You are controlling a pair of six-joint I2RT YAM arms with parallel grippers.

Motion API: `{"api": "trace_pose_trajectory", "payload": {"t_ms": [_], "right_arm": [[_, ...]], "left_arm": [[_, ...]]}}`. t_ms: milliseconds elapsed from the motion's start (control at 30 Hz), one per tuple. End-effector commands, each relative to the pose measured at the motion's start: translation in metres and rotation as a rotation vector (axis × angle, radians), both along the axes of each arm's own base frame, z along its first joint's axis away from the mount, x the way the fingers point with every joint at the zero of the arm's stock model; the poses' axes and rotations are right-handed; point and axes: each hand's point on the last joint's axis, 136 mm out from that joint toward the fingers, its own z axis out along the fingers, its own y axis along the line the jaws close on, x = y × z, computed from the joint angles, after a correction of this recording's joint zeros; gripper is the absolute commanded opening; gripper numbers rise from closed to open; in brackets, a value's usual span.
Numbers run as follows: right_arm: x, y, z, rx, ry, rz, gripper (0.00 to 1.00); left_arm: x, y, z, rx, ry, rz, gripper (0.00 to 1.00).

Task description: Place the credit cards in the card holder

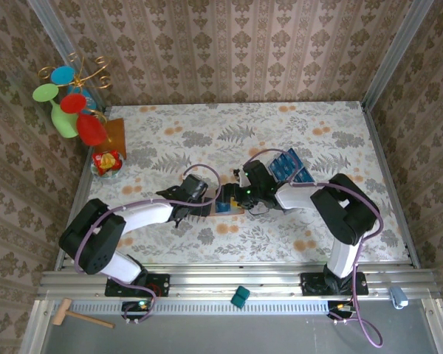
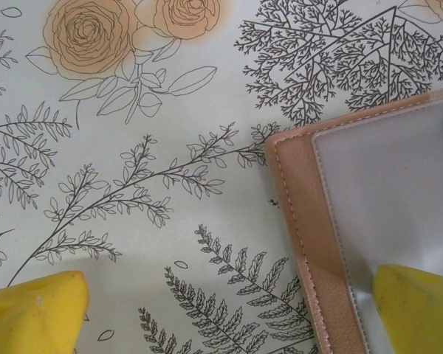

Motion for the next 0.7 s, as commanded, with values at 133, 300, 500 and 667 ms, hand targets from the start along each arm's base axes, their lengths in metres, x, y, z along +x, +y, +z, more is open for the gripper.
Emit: {"api": "trace_pose_trajectory", "payload": {"t_ms": [133, 300, 500, 667], "right_arm": [[0.002, -0.015, 0.018, -0.155, -0.078, 0.04, 0.81], [0.005, -0.018, 0.032, -0.187, -0.114, 0.051, 0.8], [0.013, -0.042, 0.019, -0.357, -0.116, 0.005, 0.57], [0.014, -0.06, 0.0, -0.541, -0.117, 0.005, 0.19]], "left_arm": [[-0.007, 0.012, -0.001, -0.007, 0.02, 0.025, 1.0], [-0.006, 0.013, 0.004, -0.027, 0.007, 0.034, 1.0], [-0.005, 0.019, 0.015, -0.032, -0.015, 0.039, 1.0], [-0.006, 0.029, 0.019, -0.038, -0.024, 0.06, 1.0]]}}
